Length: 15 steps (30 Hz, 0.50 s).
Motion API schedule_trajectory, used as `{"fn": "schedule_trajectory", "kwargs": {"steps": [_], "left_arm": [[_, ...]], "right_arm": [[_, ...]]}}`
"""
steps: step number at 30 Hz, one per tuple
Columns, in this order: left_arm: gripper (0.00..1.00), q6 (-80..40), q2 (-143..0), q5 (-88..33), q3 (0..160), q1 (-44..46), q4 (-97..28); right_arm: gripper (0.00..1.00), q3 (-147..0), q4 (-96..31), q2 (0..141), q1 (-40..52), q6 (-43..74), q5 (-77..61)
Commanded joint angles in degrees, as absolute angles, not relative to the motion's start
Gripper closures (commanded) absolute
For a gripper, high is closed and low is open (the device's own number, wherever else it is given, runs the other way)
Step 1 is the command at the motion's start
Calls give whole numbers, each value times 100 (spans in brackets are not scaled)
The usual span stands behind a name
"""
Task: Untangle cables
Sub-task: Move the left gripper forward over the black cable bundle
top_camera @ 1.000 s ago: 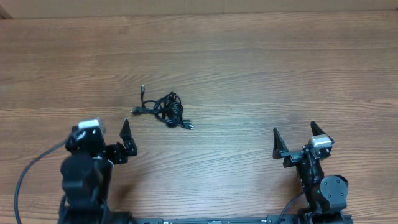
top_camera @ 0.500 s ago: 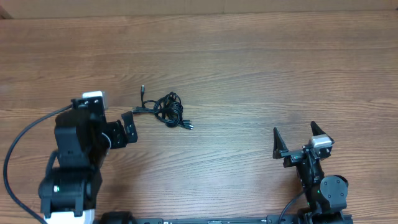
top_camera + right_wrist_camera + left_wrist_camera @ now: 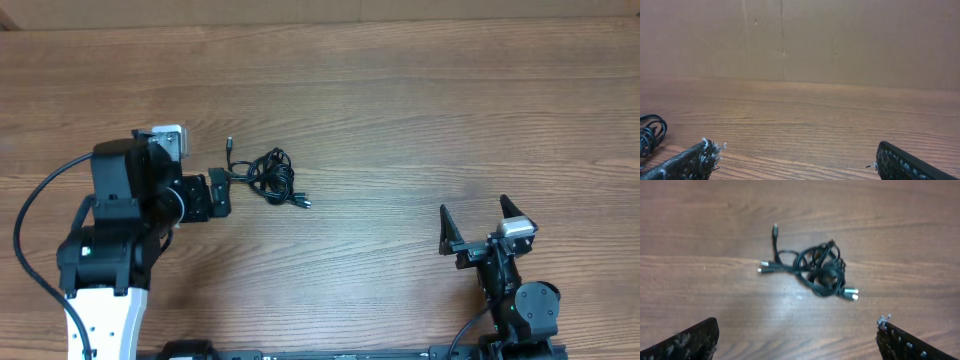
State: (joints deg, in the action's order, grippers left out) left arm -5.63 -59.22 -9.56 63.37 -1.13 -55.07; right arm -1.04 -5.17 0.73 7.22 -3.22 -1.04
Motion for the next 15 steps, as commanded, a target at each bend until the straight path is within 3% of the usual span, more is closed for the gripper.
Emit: {"fn": "schedule_trajectory", "kwargs": {"steps": [1, 15], "left_arm": [[0, -423, -6025, -1100, 6523, -67, -5636], [0, -292, -6735, -1050, 7354, -67, -6388]], "right_arm": [[0, -49, -484, 16, 701, -305, -49], [0, -49, -484, 16, 701, -305, -49]]}}
